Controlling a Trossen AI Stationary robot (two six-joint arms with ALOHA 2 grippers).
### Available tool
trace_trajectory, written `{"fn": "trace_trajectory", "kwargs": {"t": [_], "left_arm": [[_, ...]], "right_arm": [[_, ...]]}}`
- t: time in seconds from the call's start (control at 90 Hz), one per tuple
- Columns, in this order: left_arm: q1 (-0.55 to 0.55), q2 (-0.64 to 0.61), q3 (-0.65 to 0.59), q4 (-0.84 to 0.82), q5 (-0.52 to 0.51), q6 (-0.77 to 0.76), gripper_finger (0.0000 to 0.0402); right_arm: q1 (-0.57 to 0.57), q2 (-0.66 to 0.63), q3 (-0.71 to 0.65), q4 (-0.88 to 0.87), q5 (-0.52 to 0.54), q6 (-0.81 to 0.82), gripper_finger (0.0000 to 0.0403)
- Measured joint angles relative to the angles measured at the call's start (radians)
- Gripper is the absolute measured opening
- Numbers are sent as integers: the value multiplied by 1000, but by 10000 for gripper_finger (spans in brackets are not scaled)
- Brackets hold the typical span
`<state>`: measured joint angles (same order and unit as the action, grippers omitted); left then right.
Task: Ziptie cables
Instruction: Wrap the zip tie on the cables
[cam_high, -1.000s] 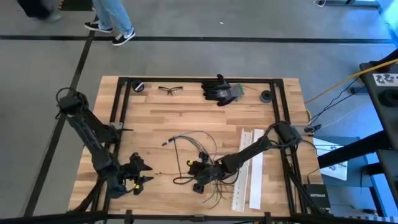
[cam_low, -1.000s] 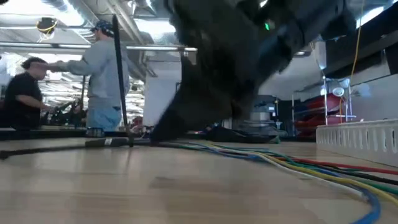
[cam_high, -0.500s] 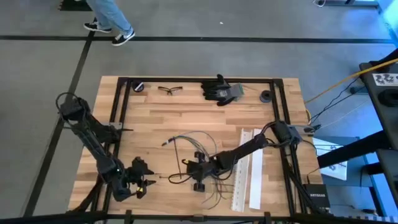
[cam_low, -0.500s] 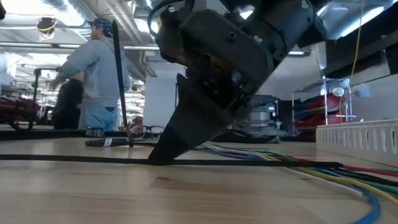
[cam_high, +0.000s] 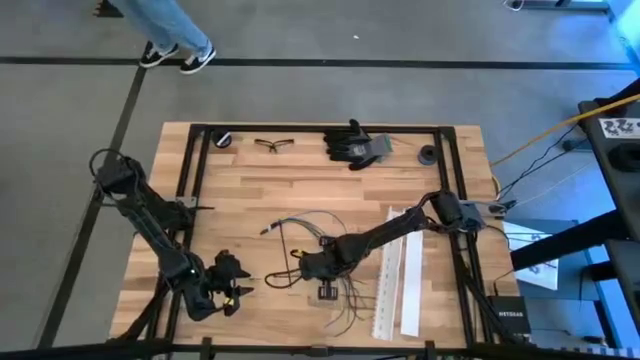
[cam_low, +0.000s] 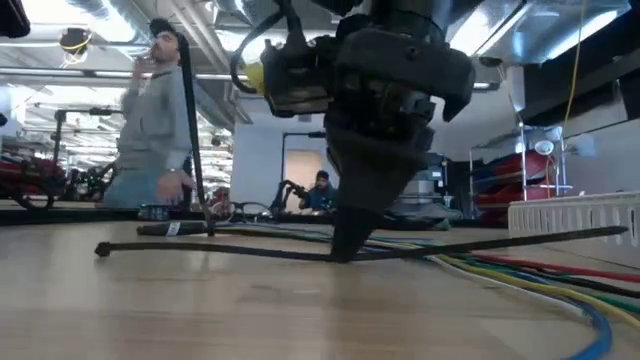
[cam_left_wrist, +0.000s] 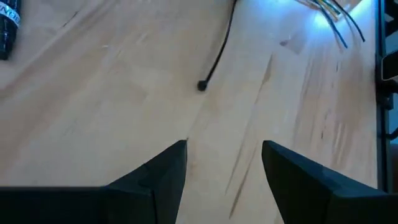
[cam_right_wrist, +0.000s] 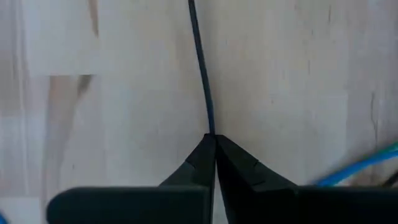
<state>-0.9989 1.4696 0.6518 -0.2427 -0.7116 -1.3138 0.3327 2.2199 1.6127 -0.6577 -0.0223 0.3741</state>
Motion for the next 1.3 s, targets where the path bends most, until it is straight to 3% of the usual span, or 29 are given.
{"fn": "trace_trajectory", "kwargs": {"t": [0.122,0.344,0.478,0.678,0.889,1.3], "left_arm": [[0,0,0,0,0,4,194],[0,-1,0,0,0,14,194],[0,-1,0,0,0,15,194],[0,-1,0,0,0,13,194],[0,-1,0,0,0,13,194],[-6,-18,0,0,-37,8,194]], "right_arm": [[0,15,0,13,-6,12,21],[2,14,9,34,-16,-5,96],[3,30,8,131,-8,-25,111],[8,78,13,177,15,-31,87],[16,99,16,184,22,-15,9],[73,40,4,216,120,18,0]]}}
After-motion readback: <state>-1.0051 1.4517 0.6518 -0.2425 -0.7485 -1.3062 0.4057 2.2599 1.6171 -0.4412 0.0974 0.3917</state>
